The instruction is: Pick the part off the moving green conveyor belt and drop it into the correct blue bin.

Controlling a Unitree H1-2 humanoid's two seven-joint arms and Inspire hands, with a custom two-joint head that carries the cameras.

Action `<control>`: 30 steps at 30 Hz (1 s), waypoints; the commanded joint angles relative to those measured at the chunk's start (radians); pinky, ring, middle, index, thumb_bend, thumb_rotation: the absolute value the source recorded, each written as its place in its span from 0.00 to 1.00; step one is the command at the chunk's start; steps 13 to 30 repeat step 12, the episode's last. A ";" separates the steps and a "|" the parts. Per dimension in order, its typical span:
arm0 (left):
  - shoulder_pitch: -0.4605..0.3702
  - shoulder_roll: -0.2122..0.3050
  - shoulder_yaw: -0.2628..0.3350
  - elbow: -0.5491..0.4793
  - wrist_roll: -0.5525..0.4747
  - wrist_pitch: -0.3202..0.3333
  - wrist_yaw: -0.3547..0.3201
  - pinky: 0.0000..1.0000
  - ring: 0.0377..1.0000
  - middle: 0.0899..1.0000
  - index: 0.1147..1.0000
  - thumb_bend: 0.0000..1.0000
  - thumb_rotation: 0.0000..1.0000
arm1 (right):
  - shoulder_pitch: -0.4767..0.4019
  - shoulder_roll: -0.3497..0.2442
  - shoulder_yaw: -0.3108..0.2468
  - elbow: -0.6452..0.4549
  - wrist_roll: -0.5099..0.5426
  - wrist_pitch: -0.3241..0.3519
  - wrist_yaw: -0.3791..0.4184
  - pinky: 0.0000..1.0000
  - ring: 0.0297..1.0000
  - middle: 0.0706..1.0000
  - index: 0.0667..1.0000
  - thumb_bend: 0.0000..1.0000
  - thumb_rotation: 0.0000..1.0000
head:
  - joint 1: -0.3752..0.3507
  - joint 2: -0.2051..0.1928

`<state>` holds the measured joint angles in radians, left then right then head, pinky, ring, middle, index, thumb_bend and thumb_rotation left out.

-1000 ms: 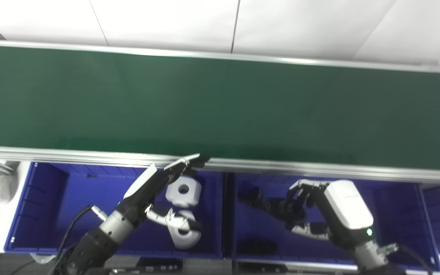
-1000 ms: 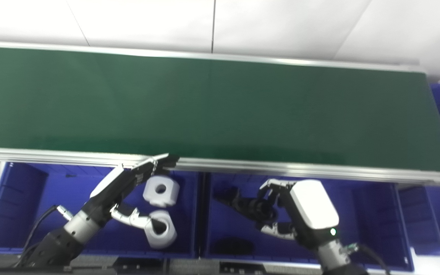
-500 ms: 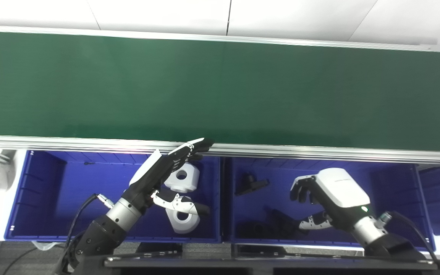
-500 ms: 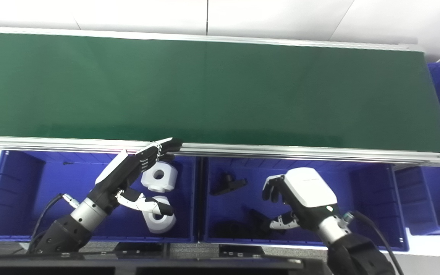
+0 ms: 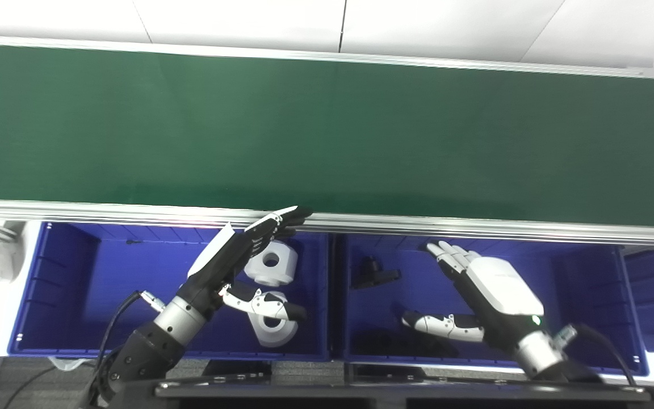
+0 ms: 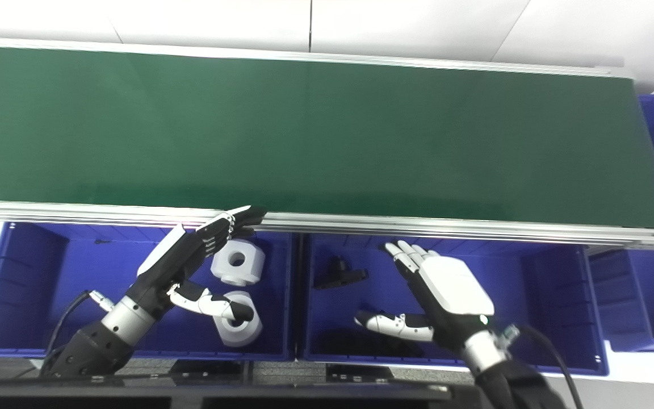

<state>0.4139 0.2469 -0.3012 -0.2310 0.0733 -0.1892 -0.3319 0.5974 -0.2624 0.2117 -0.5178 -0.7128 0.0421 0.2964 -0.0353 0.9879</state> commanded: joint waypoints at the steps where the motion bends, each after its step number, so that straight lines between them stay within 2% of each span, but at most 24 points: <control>1: 0.009 0.012 0.006 -0.035 -0.012 -0.019 0.001 0.88 0.92 0.92 0.87 0.86 0.22 | 0.032 0.017 0.007 -0.045 0.092 -0.074 -0.056 0.88 0.94 0.98 0.97 0.71 0.79 | 0.010 -0.004; 3: 0.011 0.015 0.008 -0.028 -0.026 -0.023 -0.002 0.86 0.91 0.92 0.88 0.85 0.20 | 0.063 0.043 0.025 -0.055 0.152 -0.106 -0.082 0.83 0.92 0.97 0.97 0.72 0.77 | 0.024 -0.012; 5: 0.013 0.014 0.009 -0.020 -0.040 -0.026 -0.003 0.90 0.93 0.94 0.90 0.85 0.19 | 0.090 0.065 0.049 -0.051 0.201 -0.152 -0.115 0.80 0.91 0.97 0.98 0.70 0.73 | 0.042 -0.025; 12: 0.012 0.008 0.008 0.009 -0.030 -0.045 0.008 0.90 0.96 0.99 0.95 0.87 0.25 | 0.089 0.097 0.096 0.052 0.260 -0.266 -0.194 0.81 0.92 0.97 0.99 0.66 0.69 | 0.050 -0.068; 30: 0.012 0.008 0.008 0.009 -0.030 -0.045 0.008 0.90 0.96 0.99 0.95 0.87 0.25 | 0.089 0.097 0.096 0.052 0.260 -0.266 -0.194 0.81 0.92 0.97 0.99 0.66 0.69 | 0.050 -0.068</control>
